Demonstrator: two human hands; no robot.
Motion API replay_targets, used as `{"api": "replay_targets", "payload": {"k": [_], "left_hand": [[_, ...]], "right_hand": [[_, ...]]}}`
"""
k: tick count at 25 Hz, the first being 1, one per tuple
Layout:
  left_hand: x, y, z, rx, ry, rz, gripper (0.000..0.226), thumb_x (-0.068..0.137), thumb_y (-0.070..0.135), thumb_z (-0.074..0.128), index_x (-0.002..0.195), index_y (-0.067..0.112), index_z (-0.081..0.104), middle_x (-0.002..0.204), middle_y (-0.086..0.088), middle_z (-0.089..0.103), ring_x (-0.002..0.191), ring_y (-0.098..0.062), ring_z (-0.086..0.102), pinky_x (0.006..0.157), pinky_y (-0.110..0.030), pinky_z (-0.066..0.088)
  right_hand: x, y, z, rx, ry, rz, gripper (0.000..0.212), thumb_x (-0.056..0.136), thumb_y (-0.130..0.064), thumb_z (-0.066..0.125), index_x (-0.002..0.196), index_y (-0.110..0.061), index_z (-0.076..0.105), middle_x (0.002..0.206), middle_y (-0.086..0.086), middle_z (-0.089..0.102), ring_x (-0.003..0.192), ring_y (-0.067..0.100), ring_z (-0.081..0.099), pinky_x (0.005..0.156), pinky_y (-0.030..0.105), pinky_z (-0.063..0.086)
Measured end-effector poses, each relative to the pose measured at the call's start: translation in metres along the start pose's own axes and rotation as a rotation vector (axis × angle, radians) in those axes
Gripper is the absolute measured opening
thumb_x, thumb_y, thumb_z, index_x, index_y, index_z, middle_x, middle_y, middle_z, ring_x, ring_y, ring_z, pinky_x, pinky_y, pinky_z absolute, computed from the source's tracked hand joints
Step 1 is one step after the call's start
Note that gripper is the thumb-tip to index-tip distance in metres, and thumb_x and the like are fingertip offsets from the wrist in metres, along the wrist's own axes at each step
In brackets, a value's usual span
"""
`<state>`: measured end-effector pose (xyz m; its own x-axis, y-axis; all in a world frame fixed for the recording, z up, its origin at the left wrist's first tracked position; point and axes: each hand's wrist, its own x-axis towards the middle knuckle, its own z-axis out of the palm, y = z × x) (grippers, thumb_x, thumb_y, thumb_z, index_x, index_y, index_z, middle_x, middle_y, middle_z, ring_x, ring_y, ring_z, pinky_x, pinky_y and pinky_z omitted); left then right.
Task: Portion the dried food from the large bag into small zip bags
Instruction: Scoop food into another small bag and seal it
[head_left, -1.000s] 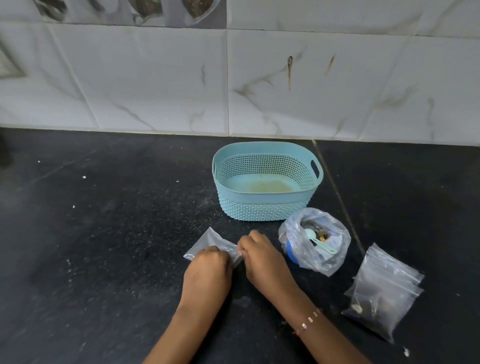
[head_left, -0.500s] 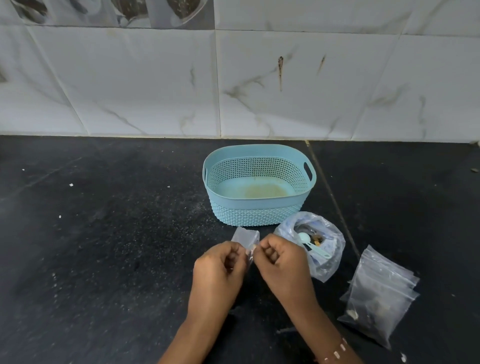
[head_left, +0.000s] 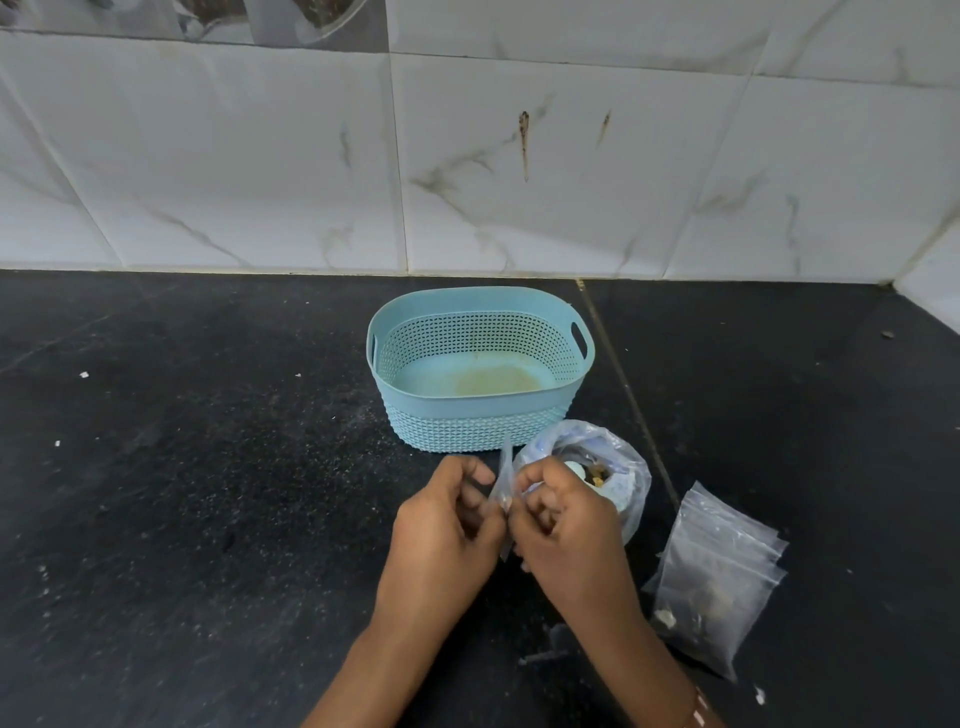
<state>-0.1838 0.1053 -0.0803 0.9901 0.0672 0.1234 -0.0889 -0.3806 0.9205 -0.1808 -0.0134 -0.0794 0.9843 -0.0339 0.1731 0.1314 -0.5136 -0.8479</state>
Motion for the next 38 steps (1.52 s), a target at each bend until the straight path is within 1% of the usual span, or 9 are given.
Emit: {"api": "replay_targets", "payload": {"k": [5, 8, 14, 17, 22, 27, 31, 33, 38], "left_hand": [[0.012, -0.003, -0.001, 0.232, -0.013, 0.062, 0.025, 0.074, 0.007, 0.061, 0.086, 0.028, 0.054, 0.067, 0.005, 0.058, 0.059, -0.009, 0.055, 0.053, -0.011, 0.040], [0.014, -0.003, -0.003, 0.357, 0.031, 0.127, 0.030, 0.073, 0.006, 0.058, 0.098, 0.023, 0.057, 0.092, 0.009, 0.055, 0.066, -0.009, 0.052, 0.063, -0.022, 0.045], [0.014, -0.007, -0.009, 0.032, -0.237, 0.200, 0.045, 0.071, 0.015, 0.041, 0.105, 0.043, 0.050, 0.115, 0.024, 0.052, 0.114, 0.012, 0.045, 0.095, -0.005, 0.032], [0.011, -0.015, -0.012, -0.075, -0.310, 0.198, 0.038, 0.076, 0.038, 0.054, 0.114, 0.038, 0.053, 0.125, 0.018, 0.054, 0.122, 0.006, 0.046, 0.102, -0.015, 0.036], [0.005, -0.032, -0.004, 0.092, -0.300, 0.191, 0.086, 0.058, 0.064, 0.071, 0.131, 0.025, 0.048, 0.135, 0.016, 0.049, 0.130, 0.000, 0.040, 0.110, -0.025, 0.035], [0.003, -0.025, -0.001, 0.017, -0.242, 0.193, 0.052, 0.068, 0.048, 0.069, 0.116, 0.037, 0.054, 0.116, 0.019, 0.060, 0.112, 0.005, 0.053, 0.094, -0.010, 0.039], [0.003, -0.034, 0.001, -0.141, -0.283, 0.056, 0.050, 0.069, 0.043, 0.072, 0.115, 0.027, 0.060, 0.116, 0.010, 0.065, 0.113, -0.004, 0.058, 0.100, -0.026, 0.044], [0.003, -0.036, 0.003, -0.262, -0.328, -0.035, 0.047, 0.070, 0.036, 0.074, 0.113, 0.022, 0.063, 0.114, 0.004, 0.068, 0.111, -0.011, 0.061, 0.097, -0.034, 0.048], [0.005, -0.028, 0.005, -0.460, -0.339, -0.166, 0.028, 0.075, 0.023, 0.072, 0.102, 0.018, 0.066, 0.097, 0.006, 0.074, 0.093, -0.010, 0.068, 0.077, -0.020, 0.053]], "right_hand": [[0.003, -0.002, -0.010, -0.209, 0.070, -0.087, 0.010, 0.079, -0.004, 0.059, 0.082, -0.013, 0.062, 0.042, -0.010, 0.036, 0.049, 0.004, 0.048, 0.045, 0.014, 0.034], [0.008, -0.007, -0.016, -0.280, 0.118, -0.082, 0.016, 0.074, -0.001, 0.060, 0.083, -0.014, 0.060, 0.040, -0.011, 0.027, 0.053, -0.002, 0.049, 0.043, 0.013, 0.028], [0.011, -0.012, -0.022, -0.040, -0.017, -0.018, 0.021, 0.076, 0.002, 0.057, 0.070, -0.017, 0.054, 0.043, 0.004, 0.046, 0.038, 0.010, 0.038, 0.043, 0.023, 0.035], [0.014, -0.016, -0.030, 0.104, -0.046, 0.062, 0.023, 0.079, 0.001, 0.056, 0.069, -0.019, 0.056, 0.051, 0.010, 0.059, 0.042, 0.019, 0.053, 0.047, 0.032, 0.047], [0.013, -0.018, -0.034, 0.168, -0.102, 0.133, 0.019, 0.082, 0.000, 0.056, 0.071, -0.016, 0.056, 0.051, 0.007, 0.063, 0.036, 0.006, 0.051, 0.039, 0.019, 0.039], [0.014, -0.018, -0.043, 0.197, -0.106, 0.172, 0.007, 0.084, -0.015, 0.062, 0.078, -0.015, 0.061, 0.057, 0.006, 0.065, 0.037, 0.003, 0.050, 0.039, 0.016, 0.040], [0.021, 0.005, -0.064, -0.188, 0.106, 0.140, 0.009, 0.084, -0.024, 0.063, 0.081, -0.016, 0.065, 0.065, -0.002, 0.064, 0.053, 0.006, 0.056, 0.051, 0.021, 0.046], [0.023, 0.016, -0.068, -0.404, 0.048, 0.185, 0.015, 0.084, -0.028, 0.063, 0.089, -0.015, 0.068, 0.073, -0.004, 0.060, 0.061, 0.008, 0.054, 0.052, 0.020, 0.037], [0.020, 0.031, -0.054, -0.747, -0.074, 0.154, 0.030, 0.088, -0.033, 0.056, 0.111, -0.015, 0.062, 0.106, 0.003, 0.059, 0.092, 0.016, 0.055, 0.069, 0.023, 0.039]]}}
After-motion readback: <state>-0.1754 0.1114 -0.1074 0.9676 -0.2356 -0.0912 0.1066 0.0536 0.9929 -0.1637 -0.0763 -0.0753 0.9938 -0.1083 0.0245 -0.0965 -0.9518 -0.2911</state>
